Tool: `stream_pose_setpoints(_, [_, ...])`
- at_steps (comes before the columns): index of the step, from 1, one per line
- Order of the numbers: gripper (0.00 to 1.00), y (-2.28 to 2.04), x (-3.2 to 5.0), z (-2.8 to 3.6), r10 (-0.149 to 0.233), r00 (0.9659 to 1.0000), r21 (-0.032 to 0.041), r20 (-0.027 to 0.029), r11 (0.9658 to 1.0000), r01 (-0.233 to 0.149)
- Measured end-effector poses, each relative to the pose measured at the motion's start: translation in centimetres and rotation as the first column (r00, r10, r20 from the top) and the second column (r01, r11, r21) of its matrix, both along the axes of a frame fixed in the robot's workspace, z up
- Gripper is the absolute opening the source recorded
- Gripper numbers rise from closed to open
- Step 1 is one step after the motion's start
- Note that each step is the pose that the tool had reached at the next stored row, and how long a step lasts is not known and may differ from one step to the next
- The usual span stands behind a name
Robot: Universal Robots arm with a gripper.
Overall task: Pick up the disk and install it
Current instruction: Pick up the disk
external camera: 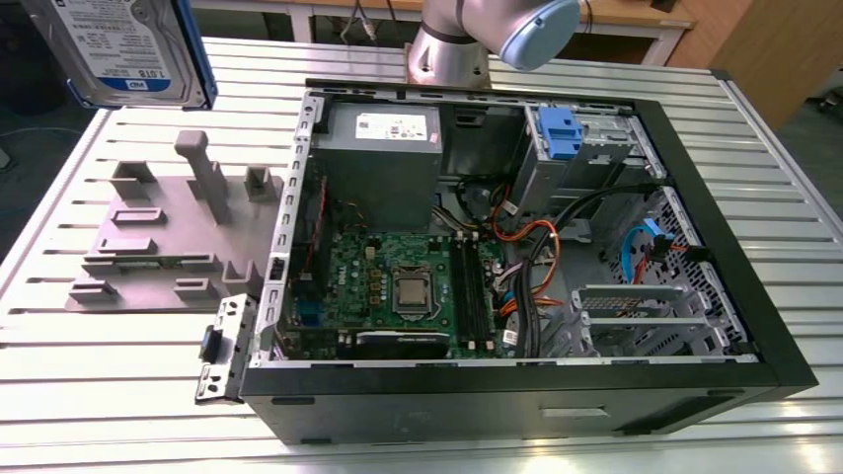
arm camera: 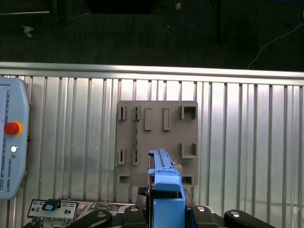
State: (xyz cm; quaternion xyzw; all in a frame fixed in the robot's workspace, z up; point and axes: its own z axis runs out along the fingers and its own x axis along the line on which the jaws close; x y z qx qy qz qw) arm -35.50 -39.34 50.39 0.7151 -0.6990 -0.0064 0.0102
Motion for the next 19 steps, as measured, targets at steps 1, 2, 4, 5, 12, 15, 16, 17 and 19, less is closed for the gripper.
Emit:
stream_pose_setpoints(1, [0.36, 0.0, 0.02, 0.0, 0.0, 1.0, 0.0, 0.0, 1.0, 0.0])
stream_pose_setpoints(2, [0.36, 0.0, 0.04, 0.0, 0.0, 1.0, 0.0, 0.0, 1.0, 0.0])
stream_pose_setpoints(4, [0.36, 0.0, 1.22, 0.0, 0.0, 1.0, 0.0, -0.0001, 1.0, 0.0])
stream_pose_setpoints(5, [0.36, 0.0, 1.29, 0.0, 0.0, 1.0, -0.0001, -0.0001, 1.0, 0.0])
stream_pose_setpoints(12, [0.36, 0.0, 1.29, 0.0, 0.0, 1.0, -0.0001, -0.0001, 1.0, 0.0])
stream_pose_setpoints(15, [0.36, -0.04, 1.3, 0.01, 0.0, 1.0, -0.0001, -0.0001, 1.0, 0.0])
stream_pose_setpoints(16, [0.36, -0.11, 1.31, 0.0, 0.0, 1.0, -0.0001, -0.0001, 1.0, 0.0])
stream_pose_setpoints(17, [0.36, -0.21, 1.3, 0.0, 0.0, 1.0, -0.0001, -0.0001, 1.0, 0.0])
stream_pose_setpoints(19, [0.36, -0.52, 1.3, -0.01, 0.0, 1.0, -0.0002, -0.0001, 1.0, 0.0])
